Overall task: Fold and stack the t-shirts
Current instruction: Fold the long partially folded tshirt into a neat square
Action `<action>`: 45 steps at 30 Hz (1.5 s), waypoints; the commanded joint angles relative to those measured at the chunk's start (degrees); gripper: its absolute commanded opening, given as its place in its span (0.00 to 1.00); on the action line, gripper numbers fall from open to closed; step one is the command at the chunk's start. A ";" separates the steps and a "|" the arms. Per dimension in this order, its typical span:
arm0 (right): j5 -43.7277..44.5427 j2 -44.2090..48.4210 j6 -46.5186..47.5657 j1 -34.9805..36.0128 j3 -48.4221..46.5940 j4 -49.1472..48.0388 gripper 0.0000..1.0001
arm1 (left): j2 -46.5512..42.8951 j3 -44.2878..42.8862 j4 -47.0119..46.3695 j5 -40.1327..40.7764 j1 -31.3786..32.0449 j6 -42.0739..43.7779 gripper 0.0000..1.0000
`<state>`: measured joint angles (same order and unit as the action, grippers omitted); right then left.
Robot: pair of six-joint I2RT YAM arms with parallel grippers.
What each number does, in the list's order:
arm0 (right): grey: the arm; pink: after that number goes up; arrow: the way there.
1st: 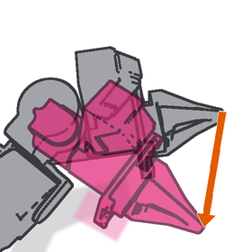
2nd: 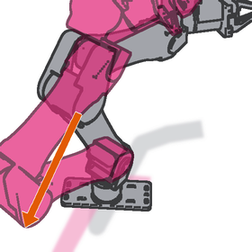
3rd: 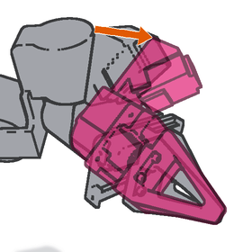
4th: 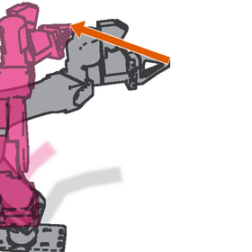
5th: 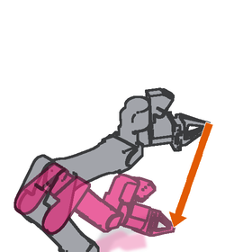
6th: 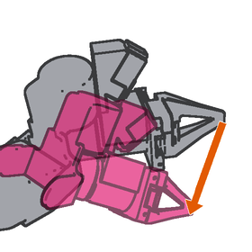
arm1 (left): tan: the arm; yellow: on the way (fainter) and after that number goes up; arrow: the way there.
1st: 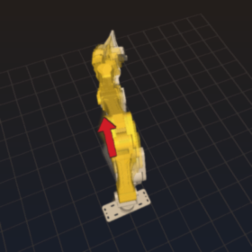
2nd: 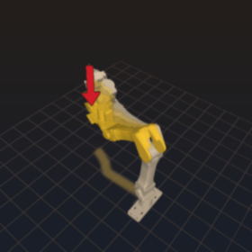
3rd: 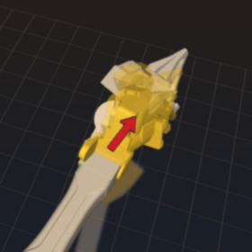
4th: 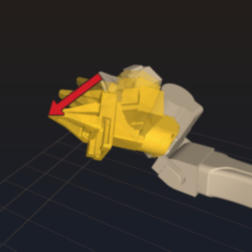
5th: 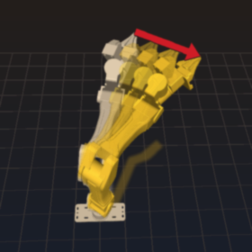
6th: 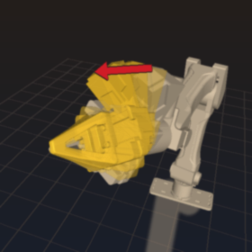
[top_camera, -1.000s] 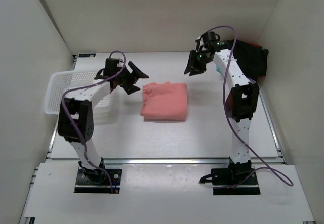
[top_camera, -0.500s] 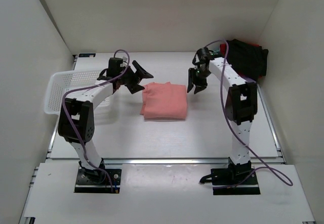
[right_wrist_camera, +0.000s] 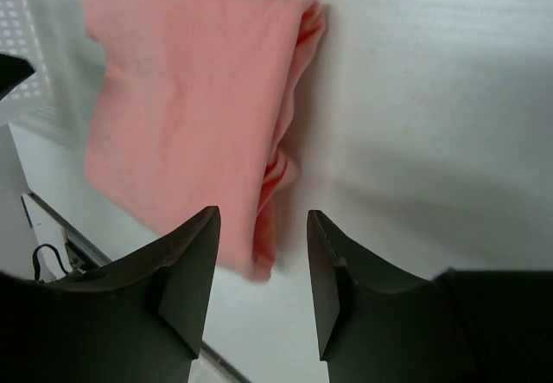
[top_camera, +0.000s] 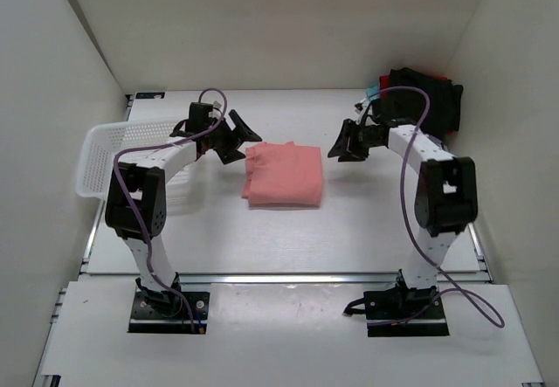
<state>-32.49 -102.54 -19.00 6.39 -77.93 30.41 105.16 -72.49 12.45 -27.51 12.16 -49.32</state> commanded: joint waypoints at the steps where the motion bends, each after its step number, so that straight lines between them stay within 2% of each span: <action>1: -4.69 -8.53 -0.77 0.90 -4.94 -7.65 0.42 | 1.00 -1.16 -2.08 -0.80 1.02 1.68 0.93; 3: -4.68 -11.62 -0.07 0.90 -9.50 -7.13 0.42 | 1.88 -2.56 -1.11 -1.23 1.54 2.21 0.83; 5: -5.04 -14.87 0.63 0.38 -11.44 -7.56 0.43 | 2.50 -2.48 -1.72 -0.10 2.07 2.04 0.61; 6: -5.39 -16.27 0.72 0.29 -12.50 -7.13 0.42 | 3.37 -2.05 -2.16 -0.26 1.99 0.99 0.42; 8: -5.92 -17.42 0.55 0.20 -13.91 -7.21 0.42 | 4.17 -1.17 -4.09 -0.36 1.81 -0.33 0.28; 9: -6.44 -18.04 0.03 -0.15 -13.65 -7.99 0.42 | 4.35 -1.16 -4.45 -0.01 1.81 -0.42 0.26; 11: -6.36 -18.83 -0.77 -0.50 -13.74 -8.61 0.43 | 5.22 -0.90 -4.19 1.92 1.90 -0.34 0.31; 20: -8.02 -21.91 -1.56 -0.42 -15.32 -10.29 0.44 | 8.83 -5.28 -0.59 10.27 2.08 0.98 0.38; 24: -8.29 -23.75 -1.39 0.72 -16.81 -10.73 0.44 | 12.33 -10.20 0.91 10.98 1.90 1.68 0.42; 31: -10.31 -27.27 -1.91 1.60 -20.59 -11.69 0.44 | 17.09 -15.49 2.40 10.02 2.95 2.21 0.40; 32: -10.40 -28.06 -1.74 1.69 -22.33 -11.17 0.40 | 17.44 -15.75 2.41 9.41 3.04 2.12 0.38; 33: -11.27 -28.93 -1.74 1.95 -23.40 -11.43 0.26 | 17.62 -15.75 1.97 9.40 2.95 2.30 0.35; 34: -12.32 -29.73 -1.65 2.48 -24.10 -11.26 0.04 | 17.71 -15.58 1.79 9.31 2.69 2.12 0.27; 35: -12.68 -29.82 -1.74 1.96 -24.89 -11.34 0.00 | 17.79 -15.49 1.27 8.97 2.69 2.21 0.15; 37: -13.91 -29.74 -1.48 2.04 -25.95 -10.21 0.00 | 17.71 -15.84 1.00 7.83 2.17 2.30 0.00; 45: -14.00 -21.57 3.62 1.78 -25.43 -7.12 0.00 | 10.25 -14.09 0.83 5.89 0.67 1.34 0.00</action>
<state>-44.58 -131.13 -18.33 8.19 -102.24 23.31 123.07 -86.67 14.39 -19.75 13.74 -47.57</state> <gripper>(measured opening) 0.008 0.020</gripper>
